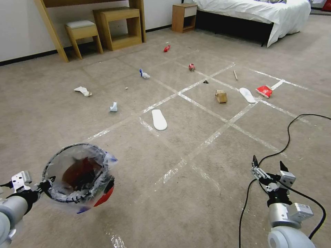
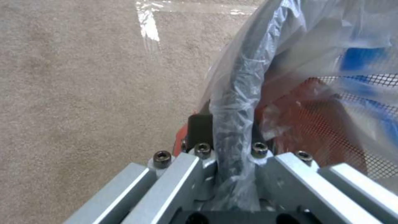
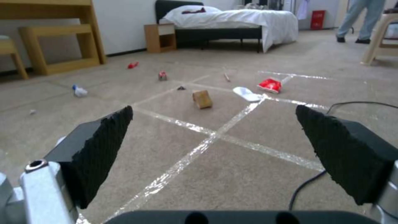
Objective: Pick up the trash bin and place the garbage on the floor into it.
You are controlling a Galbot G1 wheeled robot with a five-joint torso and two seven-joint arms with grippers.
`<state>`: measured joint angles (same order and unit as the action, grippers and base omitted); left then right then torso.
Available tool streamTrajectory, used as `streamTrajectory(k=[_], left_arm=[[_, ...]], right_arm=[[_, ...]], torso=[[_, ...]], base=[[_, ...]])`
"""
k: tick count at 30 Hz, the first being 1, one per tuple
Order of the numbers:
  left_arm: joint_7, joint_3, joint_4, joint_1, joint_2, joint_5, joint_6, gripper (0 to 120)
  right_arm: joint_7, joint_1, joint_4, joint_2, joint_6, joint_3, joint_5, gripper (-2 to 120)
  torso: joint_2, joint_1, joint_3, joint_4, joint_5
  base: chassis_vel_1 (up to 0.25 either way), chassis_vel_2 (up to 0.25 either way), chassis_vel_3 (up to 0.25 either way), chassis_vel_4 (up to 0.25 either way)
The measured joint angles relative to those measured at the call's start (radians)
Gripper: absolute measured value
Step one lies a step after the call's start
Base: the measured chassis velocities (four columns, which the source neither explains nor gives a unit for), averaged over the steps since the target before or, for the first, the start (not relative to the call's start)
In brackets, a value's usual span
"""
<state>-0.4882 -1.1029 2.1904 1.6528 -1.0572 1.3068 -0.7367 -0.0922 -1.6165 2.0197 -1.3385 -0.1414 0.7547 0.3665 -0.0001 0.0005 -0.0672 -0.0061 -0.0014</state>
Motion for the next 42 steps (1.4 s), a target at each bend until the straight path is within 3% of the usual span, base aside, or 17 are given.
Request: streamTrajectory(k=[13, 42], left_arm=[[0.002, -0.007, -0.031, 0.0, 0.015, 0.002, 0.0, 1], [0.003, 0.01, -0.062, -0.019, 0.035, 0.005, 0.003, 1]], right_arm=[[0.007, -0.013, 0.007, -0.005, -0.003, -0.003, -0.021, 100], [0.007, -0.007, -0.001, -0.009, -0.004, -0.006, -0.031, 100]], torso=[[0.0, 0.0, 0.0, 0.0, -0.0001], [0.0, 0.0, 0.0, 0.0, 0.0]], base=[[-0.026, 0.029, 0.032, -0.026], [-0.175, 0.176, 0.175, -0.17]])
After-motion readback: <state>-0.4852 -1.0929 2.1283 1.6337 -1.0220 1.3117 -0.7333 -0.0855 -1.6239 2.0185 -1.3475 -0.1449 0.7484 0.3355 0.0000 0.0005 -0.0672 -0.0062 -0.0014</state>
